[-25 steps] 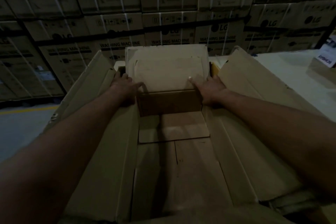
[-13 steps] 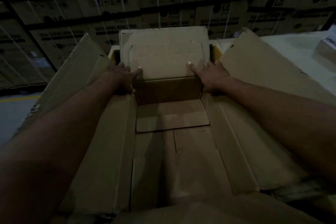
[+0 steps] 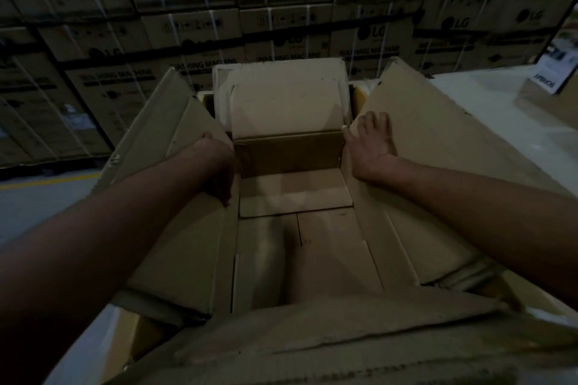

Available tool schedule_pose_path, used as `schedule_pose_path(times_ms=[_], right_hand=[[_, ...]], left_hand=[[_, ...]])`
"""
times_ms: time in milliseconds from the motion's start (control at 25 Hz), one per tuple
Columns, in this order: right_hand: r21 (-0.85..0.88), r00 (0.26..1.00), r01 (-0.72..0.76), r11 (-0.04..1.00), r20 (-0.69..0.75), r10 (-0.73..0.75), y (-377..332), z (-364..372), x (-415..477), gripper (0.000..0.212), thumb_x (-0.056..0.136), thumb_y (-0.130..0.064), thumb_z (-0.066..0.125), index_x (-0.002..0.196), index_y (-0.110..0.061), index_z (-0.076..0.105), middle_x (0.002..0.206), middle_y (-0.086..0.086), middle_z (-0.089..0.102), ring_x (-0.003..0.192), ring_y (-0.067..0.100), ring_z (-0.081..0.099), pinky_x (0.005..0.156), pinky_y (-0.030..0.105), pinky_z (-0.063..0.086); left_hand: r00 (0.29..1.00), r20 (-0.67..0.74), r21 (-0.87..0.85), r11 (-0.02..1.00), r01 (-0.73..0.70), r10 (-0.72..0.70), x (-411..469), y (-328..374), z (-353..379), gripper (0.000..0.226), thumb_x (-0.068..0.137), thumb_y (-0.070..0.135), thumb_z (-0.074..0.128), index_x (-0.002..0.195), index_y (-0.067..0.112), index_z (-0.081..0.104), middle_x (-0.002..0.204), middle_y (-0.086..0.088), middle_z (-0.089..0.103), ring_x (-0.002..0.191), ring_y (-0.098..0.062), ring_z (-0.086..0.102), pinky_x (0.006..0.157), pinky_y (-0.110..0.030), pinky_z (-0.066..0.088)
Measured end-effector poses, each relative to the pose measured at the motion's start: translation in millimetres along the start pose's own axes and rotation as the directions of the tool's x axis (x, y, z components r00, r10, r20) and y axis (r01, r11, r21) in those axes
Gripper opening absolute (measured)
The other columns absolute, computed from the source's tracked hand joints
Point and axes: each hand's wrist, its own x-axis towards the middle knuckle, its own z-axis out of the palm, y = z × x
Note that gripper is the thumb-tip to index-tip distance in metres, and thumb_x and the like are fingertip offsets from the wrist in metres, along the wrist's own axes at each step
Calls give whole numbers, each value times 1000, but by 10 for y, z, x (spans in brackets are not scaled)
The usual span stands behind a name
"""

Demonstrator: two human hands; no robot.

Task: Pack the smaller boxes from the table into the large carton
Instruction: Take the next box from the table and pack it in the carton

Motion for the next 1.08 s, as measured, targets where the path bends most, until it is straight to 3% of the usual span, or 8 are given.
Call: schedule_pose_path(times_ms=[80,160,320,480,600,800,920,1080], right_hand=[[-56,994,86,995,69,-82,51,3,-159,76,92,-56,43,158,-20,30,165,23,15,152,44,8,117,63,4],[-143,974,191,971,150,-169,63,84,-310,78,95,-61,36,161,-20,25,169,21,4,155,42,-1,117,65,-4],[-153,927,330,932,239,-289,84,-64,-569,81,95,-65,41,162,-24,23,170,17,2,157,36,-3,120,62,-5],[-106,930,337,935,191,-314,326,-110,-885,82,94,-71,37,161,-26,26,170,15,8,157,33,3,122,57,-2],[-41,917,374,926,162,-364,389,-181,-1045,80,94,-72,38,159,-25,31,168,14,20,154,32,16,123,54,6],[162,917,354,921,135,-376,478,-635,-1212,77,92,-72,47,157,-31,35,161,3,38,151,25,28,124,54,7],[251,919,349,903,98,-382,566,-806,-1334,71,93,-67,53,154,-33,39,155,-1,48,145,22,39,123,54,11],[341,918,350,873,63,-392,617,-1014,-1568,66,94,-62,57,151,-32,43,151,-3,52,140,21,45,116,48,25]], left_hand=[[997,80,114,993,-23,14,-131,-44,41,114,67,94,52,160,36,20,168,2,19,154,-28,19,122,-56,19],[999,38,194,980,-38,32,-239,-52,169,115,65,101,37,160,40,16,170,2,6,156,-31,10,122,-60,13],[996,34,149,985,-82,77,-444,-12,200,108,75,92,43,161,30,21,168,-4,17,153,-32,20,122,-55,18],[1000,18,141,990,-23,21,-599,41,334,127,57,103,38,160,31,20,165,-5,27,149,-35,27,118,-59,23],[998,-63,112,994,-4,11,-690,138,413,120,60,99,42,159,33,24,165,-3,28,150,-32,27,119,-60,22],[984,-129,-75,989,-130,120,-816,309,299,151,21,99,47,158,40,21,167,6,23,152,-27,24,119,-58,22],[974,-183,-76,986,-151,136,-1023,451,230,127,49,99,50,158,42,19,168,8,18,155,-27,17,119,-60,21],[943,-273,-45,976,-213,193,-1428,645,79,93,84,78,54,160,36,20,168,6,21,154,-25,19,121,-52,22]])
